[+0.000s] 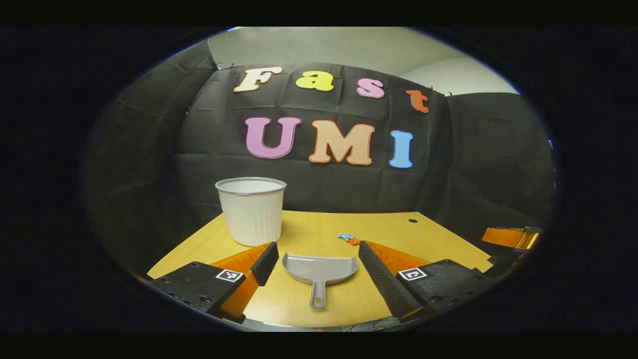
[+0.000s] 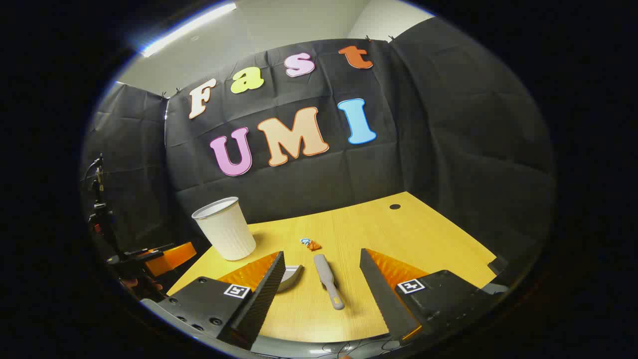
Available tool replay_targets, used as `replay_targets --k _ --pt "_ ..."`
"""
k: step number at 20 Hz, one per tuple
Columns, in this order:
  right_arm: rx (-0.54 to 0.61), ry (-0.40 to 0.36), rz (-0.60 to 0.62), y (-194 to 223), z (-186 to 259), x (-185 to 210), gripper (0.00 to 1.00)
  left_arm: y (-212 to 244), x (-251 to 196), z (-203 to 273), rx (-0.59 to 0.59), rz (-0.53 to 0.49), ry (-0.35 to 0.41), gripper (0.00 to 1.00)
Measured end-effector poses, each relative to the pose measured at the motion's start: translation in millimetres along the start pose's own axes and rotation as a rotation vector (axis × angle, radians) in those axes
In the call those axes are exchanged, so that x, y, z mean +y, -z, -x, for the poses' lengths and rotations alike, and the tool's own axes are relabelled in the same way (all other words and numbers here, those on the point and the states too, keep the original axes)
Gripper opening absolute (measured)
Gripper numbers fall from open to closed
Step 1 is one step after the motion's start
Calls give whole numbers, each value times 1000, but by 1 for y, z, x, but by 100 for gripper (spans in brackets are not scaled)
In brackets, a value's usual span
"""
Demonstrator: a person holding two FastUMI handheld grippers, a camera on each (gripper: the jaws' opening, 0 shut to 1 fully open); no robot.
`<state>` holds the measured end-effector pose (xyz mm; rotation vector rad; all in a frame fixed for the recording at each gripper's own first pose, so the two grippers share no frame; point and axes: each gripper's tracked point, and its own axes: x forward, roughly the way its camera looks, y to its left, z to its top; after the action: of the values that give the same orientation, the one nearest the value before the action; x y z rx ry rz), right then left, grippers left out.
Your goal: Pick up the small broom and dustpan from the desktop, sweep the trash into the dustpan with the broom, and then empty the trash into the garbage bin.
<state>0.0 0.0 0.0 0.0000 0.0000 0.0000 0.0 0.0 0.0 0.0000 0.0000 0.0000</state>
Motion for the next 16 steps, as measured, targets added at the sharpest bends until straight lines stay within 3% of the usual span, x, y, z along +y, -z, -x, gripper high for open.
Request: replay_targets --k 16 --pt "100 -51 17 30 -19 2 91 19 -13 2 66 8 2 97"
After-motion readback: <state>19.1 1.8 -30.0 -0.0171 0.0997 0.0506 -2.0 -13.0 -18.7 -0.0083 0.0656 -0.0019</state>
